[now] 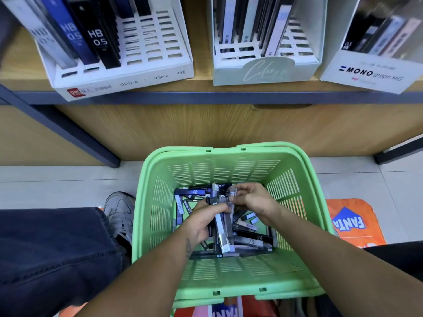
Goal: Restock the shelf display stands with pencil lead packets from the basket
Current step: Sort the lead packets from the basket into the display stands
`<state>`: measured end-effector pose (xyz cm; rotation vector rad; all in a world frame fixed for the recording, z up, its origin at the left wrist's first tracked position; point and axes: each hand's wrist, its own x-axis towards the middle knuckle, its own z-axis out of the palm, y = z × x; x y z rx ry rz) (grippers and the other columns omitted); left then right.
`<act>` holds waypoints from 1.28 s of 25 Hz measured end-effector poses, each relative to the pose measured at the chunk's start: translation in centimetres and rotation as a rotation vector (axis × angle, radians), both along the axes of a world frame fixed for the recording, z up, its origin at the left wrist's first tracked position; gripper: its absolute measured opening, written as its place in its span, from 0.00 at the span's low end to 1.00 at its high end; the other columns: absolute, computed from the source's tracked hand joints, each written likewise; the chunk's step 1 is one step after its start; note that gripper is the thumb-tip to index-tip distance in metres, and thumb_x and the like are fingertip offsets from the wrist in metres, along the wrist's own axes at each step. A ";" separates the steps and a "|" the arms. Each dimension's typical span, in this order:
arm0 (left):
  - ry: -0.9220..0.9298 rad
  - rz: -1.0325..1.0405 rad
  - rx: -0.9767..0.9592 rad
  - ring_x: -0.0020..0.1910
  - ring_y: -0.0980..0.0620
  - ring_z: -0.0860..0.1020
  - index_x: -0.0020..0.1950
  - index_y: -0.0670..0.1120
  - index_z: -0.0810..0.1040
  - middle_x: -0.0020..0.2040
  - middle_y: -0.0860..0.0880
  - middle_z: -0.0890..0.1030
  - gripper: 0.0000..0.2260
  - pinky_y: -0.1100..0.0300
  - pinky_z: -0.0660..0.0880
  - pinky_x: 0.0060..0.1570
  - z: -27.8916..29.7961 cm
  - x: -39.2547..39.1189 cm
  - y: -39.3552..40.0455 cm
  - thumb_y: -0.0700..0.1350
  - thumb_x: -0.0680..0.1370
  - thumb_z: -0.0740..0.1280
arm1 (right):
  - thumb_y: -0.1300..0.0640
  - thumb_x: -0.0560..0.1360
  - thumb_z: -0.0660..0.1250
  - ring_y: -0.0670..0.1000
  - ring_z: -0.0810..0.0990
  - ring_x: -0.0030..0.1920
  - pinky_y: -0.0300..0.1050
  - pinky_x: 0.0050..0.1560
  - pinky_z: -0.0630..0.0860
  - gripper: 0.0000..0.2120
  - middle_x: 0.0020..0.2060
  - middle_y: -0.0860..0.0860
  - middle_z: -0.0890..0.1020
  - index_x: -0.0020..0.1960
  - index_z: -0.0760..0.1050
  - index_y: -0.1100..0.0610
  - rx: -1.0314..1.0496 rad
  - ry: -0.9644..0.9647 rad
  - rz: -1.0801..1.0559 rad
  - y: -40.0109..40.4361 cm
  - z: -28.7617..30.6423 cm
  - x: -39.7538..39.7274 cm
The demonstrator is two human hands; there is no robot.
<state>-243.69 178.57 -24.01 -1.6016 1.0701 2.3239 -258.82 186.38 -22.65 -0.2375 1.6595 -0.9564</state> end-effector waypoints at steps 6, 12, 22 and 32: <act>0.110 0.037 0.138 0.52 0.43 0.83 0.73 0.42 0.61 0.55 0.41 0.83 0.38 0.52 0.82 0.45 3.3 -0.2 0.0 0.40 0.69 0.78 | 0.66 0.71 0.75 0.54 0.85 0.43 0.42 0.46 0.81 0.14 0.45 0.60 0.84 0.54 0.77 0.67 -0.120 0.039 -0.002 0.4 1.8 -0.8; 0.036 0.038 0.027 0.55 0.42 0.82 0.72 0.42 0.70 0.60 0.40 0.81 0.47 0.48 0.83 0.44 4.1 -0.8 -0.4 0.50 0.56 0.85 | 0.74 0.70 0.74 0.56 0.85 0.43 0.42 0.45 0.81 0.13 0.42 0.60 0.84 0.54 0.79 0.68 -0.148 0.047 -0.096 0.6 3.4 -2.4; 0.130 -0.170 -0.066 0.50 0.39 0.85 0.65 0.36 0.71 0.50 0.36 0.84 0.29 0.42 0.80 0.56 11.9 -1.4 -2.3 0.38 0.67 0.78 | 0.73 0.78 0.64 0.61 0.85 0.45 0.55 0.44 0.83 0.10 0.42 0.57 0.82 0.56 0.74 0.63 -0.333 -0.129 0.023 1.3 10.9 -6.4; 0.182 -0.419 -0.344 0.36 0.47 0.82 0.50 0.41 0.75 0.37 0.44 0.83 0.13 0.52 0.82 0.42 21.9 -4.5 -1.6 0.36 0.69 0.74 | 0.58 0.65 0.80 0.48 0.76 0.32 0.37 0.31 0.70 0.19 0.40 0.61 0.85 0.51 0.80 0.65 -0.284 0.247 0.242 3.0 22.2 -8.3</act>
